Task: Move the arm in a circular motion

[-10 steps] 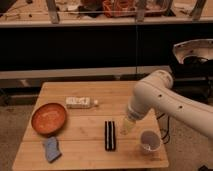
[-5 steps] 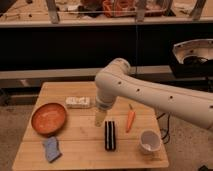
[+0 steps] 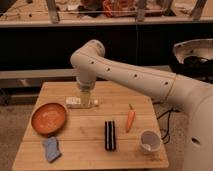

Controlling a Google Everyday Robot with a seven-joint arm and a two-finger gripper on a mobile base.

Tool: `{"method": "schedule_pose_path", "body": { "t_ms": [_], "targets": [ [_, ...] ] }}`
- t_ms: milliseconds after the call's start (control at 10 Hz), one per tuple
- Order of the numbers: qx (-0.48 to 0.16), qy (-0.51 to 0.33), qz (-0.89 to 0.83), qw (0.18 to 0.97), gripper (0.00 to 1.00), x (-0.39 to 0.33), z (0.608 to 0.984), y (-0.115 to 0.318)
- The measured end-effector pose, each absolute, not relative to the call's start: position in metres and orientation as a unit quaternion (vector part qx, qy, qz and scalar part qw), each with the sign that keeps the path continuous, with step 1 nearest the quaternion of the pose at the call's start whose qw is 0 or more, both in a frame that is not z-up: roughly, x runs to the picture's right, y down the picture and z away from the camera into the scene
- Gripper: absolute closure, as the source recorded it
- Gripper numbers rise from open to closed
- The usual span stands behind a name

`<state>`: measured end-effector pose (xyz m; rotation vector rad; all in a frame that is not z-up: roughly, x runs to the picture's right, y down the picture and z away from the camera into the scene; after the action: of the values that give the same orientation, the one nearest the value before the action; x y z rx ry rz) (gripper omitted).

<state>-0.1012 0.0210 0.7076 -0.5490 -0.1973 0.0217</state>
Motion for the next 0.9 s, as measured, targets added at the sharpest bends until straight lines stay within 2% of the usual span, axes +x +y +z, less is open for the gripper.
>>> {"method": "schedule_pose_path", "body": {
  "t_ms": [400, 900],
  "targets": [
    [-0.271, -0.079, 0.036, 0.959, 0.20, -0.055, 0.718, 0.018],
    [-0.282, -0.049, 0.108, 0.952, 0.20, 0.077, 0.721, 0.036]
  ]
}}
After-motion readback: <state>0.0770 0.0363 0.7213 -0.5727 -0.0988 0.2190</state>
